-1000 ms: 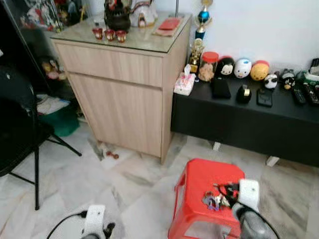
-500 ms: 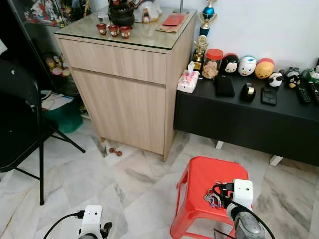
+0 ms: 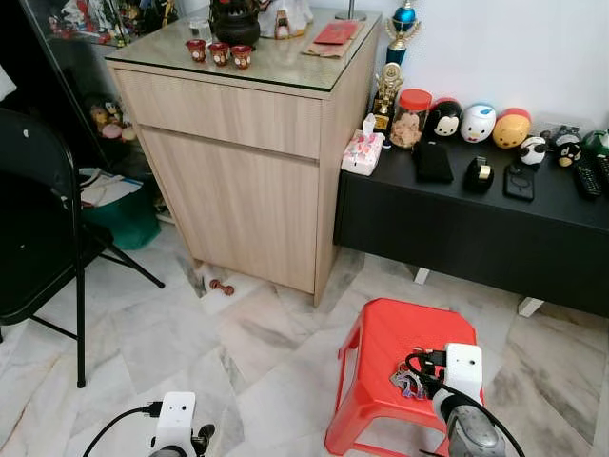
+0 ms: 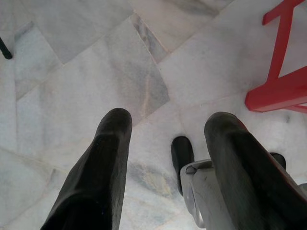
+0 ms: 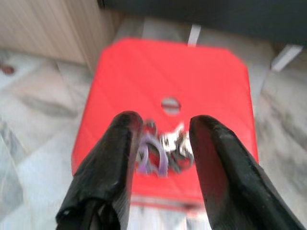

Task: Hang keys on a hook

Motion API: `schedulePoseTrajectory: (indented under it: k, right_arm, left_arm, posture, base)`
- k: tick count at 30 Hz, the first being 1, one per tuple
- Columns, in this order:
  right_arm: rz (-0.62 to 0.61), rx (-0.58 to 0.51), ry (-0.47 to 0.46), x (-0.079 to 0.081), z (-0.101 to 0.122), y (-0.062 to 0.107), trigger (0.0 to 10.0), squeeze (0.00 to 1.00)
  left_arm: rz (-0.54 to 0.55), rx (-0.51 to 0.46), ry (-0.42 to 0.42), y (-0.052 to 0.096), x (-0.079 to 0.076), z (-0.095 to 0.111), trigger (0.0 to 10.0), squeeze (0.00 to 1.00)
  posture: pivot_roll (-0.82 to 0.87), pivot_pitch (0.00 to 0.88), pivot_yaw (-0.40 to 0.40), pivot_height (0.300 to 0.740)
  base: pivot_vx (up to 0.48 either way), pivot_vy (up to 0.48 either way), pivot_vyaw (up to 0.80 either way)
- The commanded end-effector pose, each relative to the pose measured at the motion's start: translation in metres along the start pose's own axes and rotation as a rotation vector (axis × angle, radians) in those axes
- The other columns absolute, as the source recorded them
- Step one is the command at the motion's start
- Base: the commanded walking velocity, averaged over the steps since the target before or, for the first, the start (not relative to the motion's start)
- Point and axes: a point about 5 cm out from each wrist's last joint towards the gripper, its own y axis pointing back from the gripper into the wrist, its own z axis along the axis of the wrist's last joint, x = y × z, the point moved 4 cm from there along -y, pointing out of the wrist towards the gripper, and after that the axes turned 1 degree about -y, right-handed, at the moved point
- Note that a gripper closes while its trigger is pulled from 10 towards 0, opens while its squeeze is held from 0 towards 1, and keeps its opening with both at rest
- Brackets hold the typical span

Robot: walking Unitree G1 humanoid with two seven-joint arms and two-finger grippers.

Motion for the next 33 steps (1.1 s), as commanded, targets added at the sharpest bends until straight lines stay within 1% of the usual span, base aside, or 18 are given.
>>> schedulePoseTrajectory:
  k: [1,3,4,6,7,10,12,15,16,17,18,19,21,22,25,28,30,33]
  right_arm:
    - [-0.042,0.103,-0.035,-0.012,-0.026,0.008,10.0,0.00]
    - [-0.050,0.125,-0.033,-0.015,-0.032,0.010,10.0,0.00]
    - [-0.046,0.172,-0.034,-0.020,-0.047,0.017,10.0,0.00]
    - [-0.046,0.213,-0.034,-0.024,-0.059,0.023,10.0,0.00]
    - [-0.067,0.225,-0.016,-0.030,-0.064,0.026,10.0,0.00]
    - [-0.055,0.167,-0.078,-0.030,-0.055,0.023,10.0,0.00]
    - [-0.039,0.140,-0.067,-0.028,-0.048,0.021,10.0,0.00]
    - [-0.002,0.057,0.001,-0.018,-0.028,0.013,10.0,0.00]
    - [0.012,0.027,0.018,-0.011,-0.019,0.010,10.0,0.00]
    - [0.012,0.027,0.018,-0.011,-0.019,0.010,10.0,0.00]
    - [0.028,-0.013,0.028,-0.004,-0.007,0.005,10.0,0.00]
    - [0.034,-0.026,0.034,-0.002,-0.003,0.004,10.0,0.00]
    - [0.057,-0.054,0.091,0.003,0.004,0.003,10.0,0.00]
    - [0.076,-0.082,0.110,0.011,0.011,0.001,10.0,0.00]
    - [0.068,-0.106,0.096,0.014,0.017,-0.001,10.0,0.00]
    - [0.042,-0.126,0.134,0.014,0.024,-0.003,10.0,0.00]
    - [0.036,-0.122,0.132,0.013,0.024,-0.003,10.0,0.00]
    - [0.031,-0.119,0.141,0.012,0.024,-0.003,10.0,0.00]
  left_arm:
    - [-0.001,0.018,0.003,0.001,0.000,-0.005,10.0,0.00]
    - [-0.001,0.017,0.002,0.001,0.000,-0.005,10.0,0.00]
    - [-0.002,0.017,0.000,0.001,0.000,-0.004,10.0,0.00]
    - [-0.002,0.018,0.000,0.001,0.000,-0.005,10.0,0.00]
    - [-0.002,0.019,0.000,0.001,-0.001,-0.005,10.0,0.00]
    - [-0.002,0.018,-0.002,0.001,0.000,-0.004,10.0,0.00]
    - [-0.002,0.017,-0.003,0.001,0.001,-0.004,10.0,0.00]
    - [0.000,0.017,-0.006,0.001,0.001,-0.004,10.0,0.00]
    - [-0.001,0.016,-0.007,0.000,0.001,-0.003,10.0,0.00]
    - [-0.001,0.016,-0.007,0.000,0.001,-0.003,10.0,0.00]
    - [-0.003,0.011,-0.005,0.000,-0.001,-0.001,10.0,0.00]
    - [-0.004,0.009,-0.004,0.000,-0.001,0.000,10.0,0.00]
    - [-0.004,0.006,-0.003,-0.001,-0.002,0.001,10.0,0.00]
    - [-0.006,0.006,-0.006,-0.001,-0.002,0.000,10.0,0.00]
    - [-0.008,0.010,-0.008,0.000,-0.003,-0.001,10.0,0.00]
    - [-0.007,0.014,-0.008,0.000,-0.003,-0.003,10.0,0.00]
    - [-0.007,0.016,-0.007,0.000,-0.003,-0.004,10.0,0.00]
    - [-0.004,0.018,0.000,0.001,-0.003,-0.005,10.0,0.00]
  posture:
    - [0.11,0.051,-0.020,0.740]
    - [0.11,0.050,-0.020,0.740]
    - [0.10,0.052,-0.018,0.740]
    - [0.10,0.051,-0.019,0.740]
    - [0.11,0.052,-0.018,0.740]
    - [0.10,0.052,-0.016,0.740]
    - [0.10,0.053,-0.015,0.740]
    - [0.10,0.058,-0.014,0.740]
    - [0.10,0.059,-0.015,0.740]
    - [0.10,0.059,-0.015,0.740]
    - [0.10,0.061,-0.017,0.740]
    - [0.10,0.062,-0.019,0.740]
    - [0.10,0.065,-0.019,0.740]
    - [0.09,0.066,-0.017,0.740]
    - [0.09,0.068,-0.015,0.740]
    - [0.09,0.073,-0.015,0.740]
    - [0.09,0.076,-0.019,0.740]
    - [0.09,0.076,-0.021,0.720]
  base:
    - [0.000,0.000,0.00]
    - [0.000,0.000,0.00]
    - [0.000,0.000,0.00]
    - [0.000,0.000,0.00]
    - [0.000,0.000,0.00]
    - [0.000,0.000,0.00]
    - [0.000,0.000,0.00]
    - [0.000,0.000,0.00]
    - [0.000,0.000,0.00]
    - [0.000,0.000,0.00]
    - [0.000,0.000,0.00]
    - [0.000,0.000,0.00]
    - [0.000,0.000,0.00]
    - [0.000,0.000,0.00]
    - [0.000,0.000,0.00]
    - [0.000,0.000,0.00]
    - [0.000,0.000,0.00]
    - [0.000,0.000,0.00]
